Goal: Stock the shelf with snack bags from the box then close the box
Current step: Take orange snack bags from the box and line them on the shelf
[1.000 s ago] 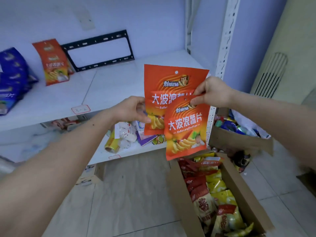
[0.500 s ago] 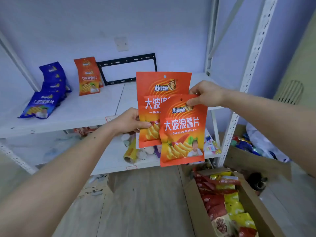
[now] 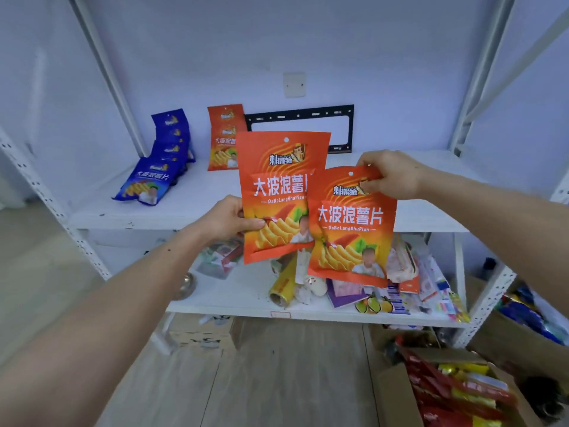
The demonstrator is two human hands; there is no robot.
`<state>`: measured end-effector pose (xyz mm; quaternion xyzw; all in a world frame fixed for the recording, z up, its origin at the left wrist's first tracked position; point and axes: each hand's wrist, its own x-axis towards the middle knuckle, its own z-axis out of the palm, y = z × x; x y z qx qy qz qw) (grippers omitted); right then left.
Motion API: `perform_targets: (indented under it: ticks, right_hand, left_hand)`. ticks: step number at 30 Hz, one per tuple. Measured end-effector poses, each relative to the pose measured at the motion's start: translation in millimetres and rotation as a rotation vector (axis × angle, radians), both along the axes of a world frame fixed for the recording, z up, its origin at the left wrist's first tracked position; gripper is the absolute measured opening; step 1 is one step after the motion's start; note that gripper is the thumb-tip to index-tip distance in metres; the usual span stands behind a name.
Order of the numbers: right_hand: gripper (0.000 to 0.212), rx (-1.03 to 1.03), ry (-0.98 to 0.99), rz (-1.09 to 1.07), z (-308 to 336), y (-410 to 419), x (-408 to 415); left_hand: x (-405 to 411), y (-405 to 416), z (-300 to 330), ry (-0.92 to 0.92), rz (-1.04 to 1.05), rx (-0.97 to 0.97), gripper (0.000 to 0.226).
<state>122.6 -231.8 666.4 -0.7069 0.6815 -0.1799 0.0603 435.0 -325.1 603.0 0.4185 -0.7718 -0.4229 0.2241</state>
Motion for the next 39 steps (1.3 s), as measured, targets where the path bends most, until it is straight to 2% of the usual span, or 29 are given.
perform_targets:
  ticks: [6, 13, 21, 29, 34, 39]
  right_hand:
    - [0.044, 0.044, -0.069, 0.021, 10.2, -87.2, 23.5]
    - [0.025, 0.085, -0.047, 0.110, 34.7, -196.7, 37.3]
    - [0.014, 0.069, -0.050, 0.133, 30.1, -303.9, 57.4]
    - [0.021, 0.138, -0.114, 0.069, 16.9, -396.8, 90.2]
    - [0.023, 0.225, -0.129, 0.001, 10.6, -459.8, 122.9]
    - [0.027, 0.279, -0.143, -0.072, 0.0, -511.0, 150.9]
  left_hand:
    - [29.6, -74.9, 9.8, -0.072, 0.071, -0.042, 0.017]
    - [38.1, -177.9, 42.6, -0.092, 0.163, -0.110, 0.032]
    - [55.7, -283.7, 32.1, -0.090, 0.237, -0.115, 0.043]
    - [84.9, -409.1, 2.9, -0.082, 0.247, -0.046, 0.051]
    - [111.0, -487.4, -8.7, -0.106, 0.151, -0.047, 0.027]
    - [127.9, -556.6, -24.0, -0.174, 0.086, 0.039, 0.037]
